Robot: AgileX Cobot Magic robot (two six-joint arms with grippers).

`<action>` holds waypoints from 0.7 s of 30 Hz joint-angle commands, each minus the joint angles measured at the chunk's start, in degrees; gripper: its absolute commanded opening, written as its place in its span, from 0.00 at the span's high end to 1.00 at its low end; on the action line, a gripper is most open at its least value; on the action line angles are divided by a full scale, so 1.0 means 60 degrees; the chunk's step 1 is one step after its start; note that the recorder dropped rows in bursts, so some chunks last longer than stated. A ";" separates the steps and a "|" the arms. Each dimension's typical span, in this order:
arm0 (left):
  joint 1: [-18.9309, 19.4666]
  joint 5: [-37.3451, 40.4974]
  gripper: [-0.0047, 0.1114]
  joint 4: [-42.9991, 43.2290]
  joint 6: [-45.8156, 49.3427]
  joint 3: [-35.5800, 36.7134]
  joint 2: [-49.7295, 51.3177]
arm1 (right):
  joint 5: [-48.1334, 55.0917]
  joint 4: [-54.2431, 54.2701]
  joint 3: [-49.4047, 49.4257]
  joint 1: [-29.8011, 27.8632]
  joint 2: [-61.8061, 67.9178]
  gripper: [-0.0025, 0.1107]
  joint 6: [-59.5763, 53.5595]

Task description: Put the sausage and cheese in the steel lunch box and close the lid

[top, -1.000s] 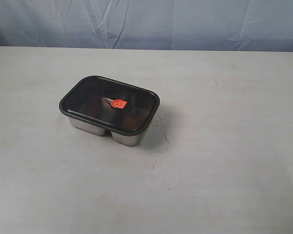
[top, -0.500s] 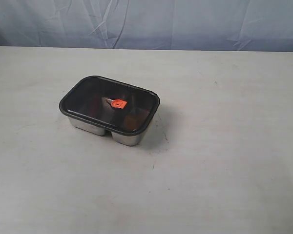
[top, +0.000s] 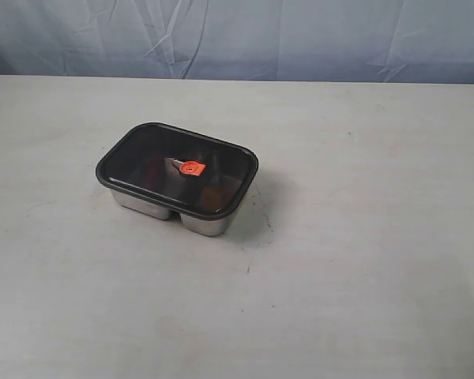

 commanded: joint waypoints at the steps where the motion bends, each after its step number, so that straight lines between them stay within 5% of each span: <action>1: 0.0065 0.0014 0.96 0.0005 -0.0068 0.0016 -0.0044 | -0.0043 -0.0036 0.0016 -0.0058 -0.0068 0.99 -0.0068; 13: -0.0006 -0.0074 0.96 0.0110 -0.0058 0.0060 -0.0137 | -0.0023 -0.0036 0.0016 -0.0058 -0.0068 0.99 -0.0068; 21: -0.0006 -0.2946 0.96 0.0531 -0.0269 0.2505 -0.1165 | -0.0023 -0.0036 0.0016 -0.0058 -0.0068 0.99 -0.0068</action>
